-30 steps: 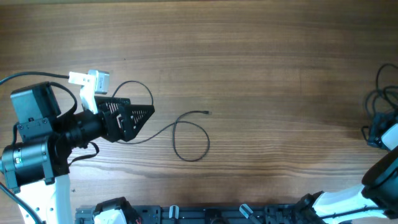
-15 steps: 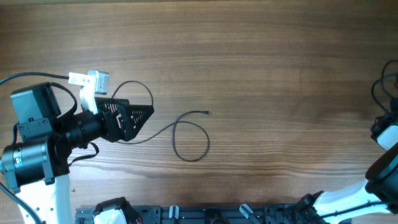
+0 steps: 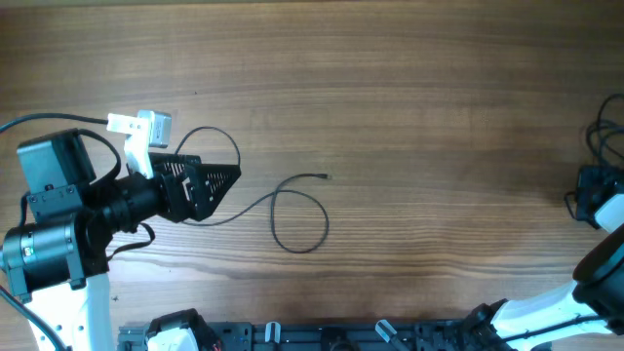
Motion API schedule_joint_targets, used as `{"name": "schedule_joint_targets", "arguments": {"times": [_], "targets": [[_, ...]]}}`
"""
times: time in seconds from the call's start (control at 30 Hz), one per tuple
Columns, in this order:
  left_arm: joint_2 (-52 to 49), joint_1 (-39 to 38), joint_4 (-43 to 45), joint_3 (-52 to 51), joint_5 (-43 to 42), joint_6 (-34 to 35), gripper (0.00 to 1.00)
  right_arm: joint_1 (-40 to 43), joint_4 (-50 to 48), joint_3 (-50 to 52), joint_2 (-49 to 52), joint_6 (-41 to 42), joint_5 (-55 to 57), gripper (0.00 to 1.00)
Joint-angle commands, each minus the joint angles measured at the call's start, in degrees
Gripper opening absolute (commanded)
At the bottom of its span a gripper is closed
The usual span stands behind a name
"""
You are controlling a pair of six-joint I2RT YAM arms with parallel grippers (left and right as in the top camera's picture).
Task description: Untangle cables
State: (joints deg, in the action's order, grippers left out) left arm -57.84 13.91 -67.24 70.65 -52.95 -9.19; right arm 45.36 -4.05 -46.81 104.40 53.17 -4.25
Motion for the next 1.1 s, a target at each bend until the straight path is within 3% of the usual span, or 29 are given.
{"name": "schedule_joint_targets", "arguments": {"times": [0.0,0.2,0.27,0.4,0.5,0.67,0.8,0.87,1.0,1.07], "targets": [[0.4,-0.3,0.2,0.2,0.2,-1.2,0.99,0.0,6.2,1.2,1.6,4.3,-0.2,1.00],[0.4,-0.3,0.2,0.2,0.2,-1.2,0.99,0.0,9.5,1.2,1.6,1.6,-6.2,1.00],[0.4,-0.3,0.2,0.2,0.2,-1.2,0.99,0.0,9.3,1.2,1.6,-2.6,-18.4,1.00],[0.4,-0.3,0.2,0.2,0.2,-1.2,1.00,-0.1,5.3,1.2,1.6,-2.3,-44.5,1.00],[0.4,-0.3,0.2,0.2,0.3,-1.2,1.00,-2.1,-9.3,1.2,1.6,3.3,-60.0,1.00],[0.3,-0.3,0.6,0.2,5.1,-1.1,1.00,-9.3,-51.6,1.1,1.6,9.8,-80.2,1.00],[-0.1,-0.2,3.8,0.2,8.8,-0.5,0.99,-16.0,-80.8,1.6,1.6,25.4,-88.8,1.00],[-0.1,-0.2,6.5,0.2,11.2,1.5,1.00,-19.6,-86.1,1.8,0.9,25.4,-88.8,1.00],[-0.1,1.6,12.5,0.2,25.9,13.3,1.00,-30.6,-86.2,1.8,0.2,25.3,-88.8,1.00],[-0.1,3.2,13.0,0.2,29.5,16.0,1.00,-37.2,-86.7,1.7,0.2,24.7,-88.8,1.00]]}}
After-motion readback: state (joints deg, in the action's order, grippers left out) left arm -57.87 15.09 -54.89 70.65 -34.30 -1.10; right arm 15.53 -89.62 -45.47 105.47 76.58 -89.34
